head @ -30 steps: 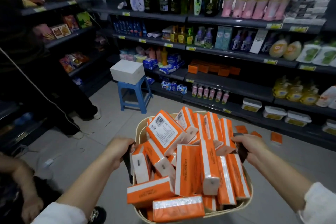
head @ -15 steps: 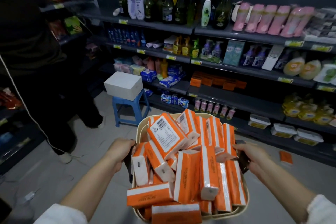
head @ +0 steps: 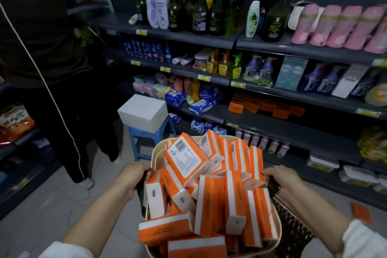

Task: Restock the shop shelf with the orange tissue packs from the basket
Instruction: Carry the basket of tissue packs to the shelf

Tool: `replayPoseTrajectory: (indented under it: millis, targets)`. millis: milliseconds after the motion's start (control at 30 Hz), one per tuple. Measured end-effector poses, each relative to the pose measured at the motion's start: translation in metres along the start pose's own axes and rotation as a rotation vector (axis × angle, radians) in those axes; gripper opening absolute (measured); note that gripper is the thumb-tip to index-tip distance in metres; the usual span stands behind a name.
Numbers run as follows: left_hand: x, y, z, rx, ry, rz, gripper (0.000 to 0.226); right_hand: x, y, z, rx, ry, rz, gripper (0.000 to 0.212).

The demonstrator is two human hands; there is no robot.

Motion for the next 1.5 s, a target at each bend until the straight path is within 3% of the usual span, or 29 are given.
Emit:
replayPoseTrajectory:
  millis: [167, 433, 667, 833, 1067, 1500]
  targets:
    - [0.056, 0.038, 0.027, -0.041, 0.065, -0.017, 0.016, 0.062, -0.052, 0.012, -0.012, -0.008, -0.006, 0.032]
    - [0.136, 0.091, 0.076, -0.06, 0.067, -0.046, 0.024, 0.147, -0.114, 0.019, -0.028, 0.031, -0.018, 0.025]
    - [0.231, 0.131, 0.116, -0.025, -0.025, -0.106, 0.022, 0.202, -0.149, 0.036, 0.044, 0.102, 0.029, 0.013]
    - [0.305, 0.172, 0.139, 0.047, -0.111, -0.139, 0.021, 0.239, -0.172, 0.063, 0.138, 0.159, 0.095, 0.021]
    - [0.386, 0.221, 0.153, 0.187, -0.155, -0.121, 0.021, 0.273, -0.199, 0.104, 0.14, 0.209, 0.147, 0.014]
    - [0.447, 0.236, 0.162, 0.186, -0.112, -0.15, 0.018, 0.34, -0.241, 0.14, 0.116, 0.146, 0.147, 0.02]
Point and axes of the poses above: each hand's wrist, its own x-axis towards the middle knuckle, its own z-axis out of the palm, y = z × x, the point moved 5 cm from there along x, towards the middle knuckle, and after that the axes turned 15 degrees about -x, right-handed, at the moved point
